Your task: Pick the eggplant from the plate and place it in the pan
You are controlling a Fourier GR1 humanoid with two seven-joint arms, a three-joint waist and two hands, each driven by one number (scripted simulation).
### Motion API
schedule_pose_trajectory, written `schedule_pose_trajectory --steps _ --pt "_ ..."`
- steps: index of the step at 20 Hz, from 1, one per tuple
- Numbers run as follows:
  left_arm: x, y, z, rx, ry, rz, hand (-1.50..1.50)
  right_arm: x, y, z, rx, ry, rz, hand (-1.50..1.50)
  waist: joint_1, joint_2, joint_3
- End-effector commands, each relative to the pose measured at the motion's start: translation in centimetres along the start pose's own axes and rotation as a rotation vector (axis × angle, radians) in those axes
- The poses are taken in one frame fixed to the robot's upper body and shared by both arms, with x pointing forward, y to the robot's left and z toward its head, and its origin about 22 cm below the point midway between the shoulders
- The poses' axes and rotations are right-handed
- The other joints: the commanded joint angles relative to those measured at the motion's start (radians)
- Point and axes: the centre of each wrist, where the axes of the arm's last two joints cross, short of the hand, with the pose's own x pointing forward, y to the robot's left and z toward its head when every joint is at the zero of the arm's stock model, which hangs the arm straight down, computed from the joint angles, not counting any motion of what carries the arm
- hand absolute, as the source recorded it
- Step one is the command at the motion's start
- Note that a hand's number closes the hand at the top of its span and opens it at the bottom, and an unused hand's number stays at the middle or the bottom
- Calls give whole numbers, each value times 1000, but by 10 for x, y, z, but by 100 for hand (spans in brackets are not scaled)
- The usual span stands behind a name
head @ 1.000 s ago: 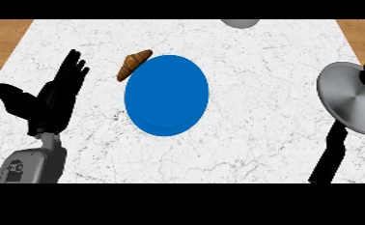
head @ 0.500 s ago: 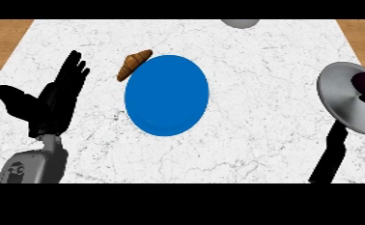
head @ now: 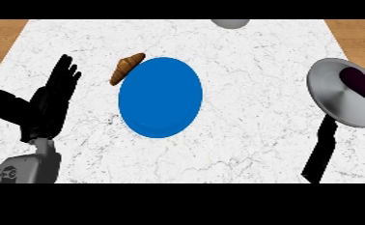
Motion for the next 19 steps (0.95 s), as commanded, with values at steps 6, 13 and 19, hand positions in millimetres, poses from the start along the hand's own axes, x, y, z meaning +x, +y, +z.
schedule_pose_trajectory --steps 6,13,19 --pt "4 11 5 12 11 -8 0 -51 -65 20 54 -75 -309 -150 -25 -8 -3" --pt "5 8 4 19 3 5 0 -95 -147 75 95 -106 -302 -150 -18 -1 -3" --pt "4 -20 3 -20 -12 15 0 -91 -148 116 30 -83 -285 -150 17 7 -1"
